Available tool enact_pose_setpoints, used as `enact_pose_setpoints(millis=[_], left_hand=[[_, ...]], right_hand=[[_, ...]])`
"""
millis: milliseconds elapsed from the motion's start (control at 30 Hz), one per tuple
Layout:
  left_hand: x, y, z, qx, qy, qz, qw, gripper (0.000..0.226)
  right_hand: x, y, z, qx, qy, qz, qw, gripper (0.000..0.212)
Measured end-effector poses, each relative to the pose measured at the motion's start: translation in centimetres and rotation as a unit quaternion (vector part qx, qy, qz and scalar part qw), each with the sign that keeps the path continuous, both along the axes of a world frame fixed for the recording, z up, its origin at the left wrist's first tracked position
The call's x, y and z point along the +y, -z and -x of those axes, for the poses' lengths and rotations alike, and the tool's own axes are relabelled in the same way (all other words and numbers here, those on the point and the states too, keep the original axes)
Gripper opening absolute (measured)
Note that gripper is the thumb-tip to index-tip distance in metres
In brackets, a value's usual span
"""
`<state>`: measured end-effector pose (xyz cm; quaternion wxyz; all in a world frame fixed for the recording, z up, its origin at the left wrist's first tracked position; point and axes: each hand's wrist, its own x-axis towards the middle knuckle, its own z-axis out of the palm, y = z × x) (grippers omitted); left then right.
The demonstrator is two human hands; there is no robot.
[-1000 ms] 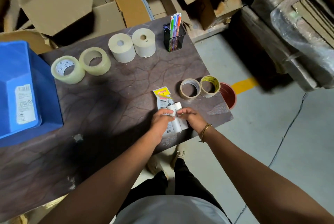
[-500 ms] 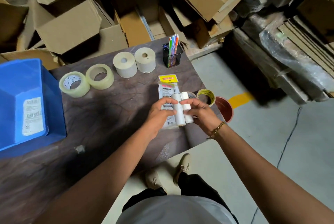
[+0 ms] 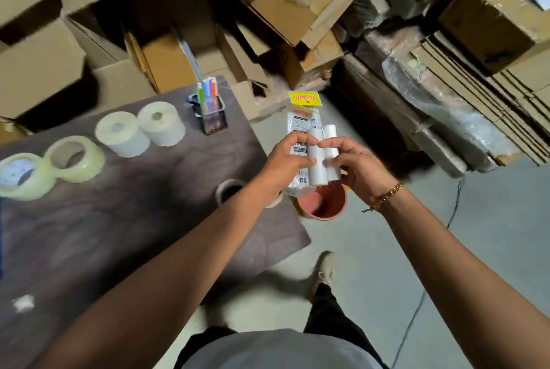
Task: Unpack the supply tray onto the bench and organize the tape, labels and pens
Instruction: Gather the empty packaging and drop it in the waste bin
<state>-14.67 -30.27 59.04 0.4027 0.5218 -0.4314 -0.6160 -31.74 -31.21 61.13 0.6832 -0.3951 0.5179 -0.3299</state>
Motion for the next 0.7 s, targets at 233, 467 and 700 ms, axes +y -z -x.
enact_pose_setpoints(millis=[233,467,700], left_hand=[[-6.2,8.8,12.8,-0.009,-0.055,-0.143,0.988,0.027],[-10.0,21.0,19.3,-0.016,-0.094,-0.271,0.958,0.02],[-13.2,34.7,22.1,0.035,-0.098,-0.388,0.916,0.017]], right_hand=[[-6.6,7.5,11.3,0.033,0.017,-0.111,0.993,0.038],[-10.7,21.5,15.9,0.071,0.036,-0.195,0.978,0.037],[-13.8,39.6,17.7,0.109,0.036,-0.267,0.957,0.026]])
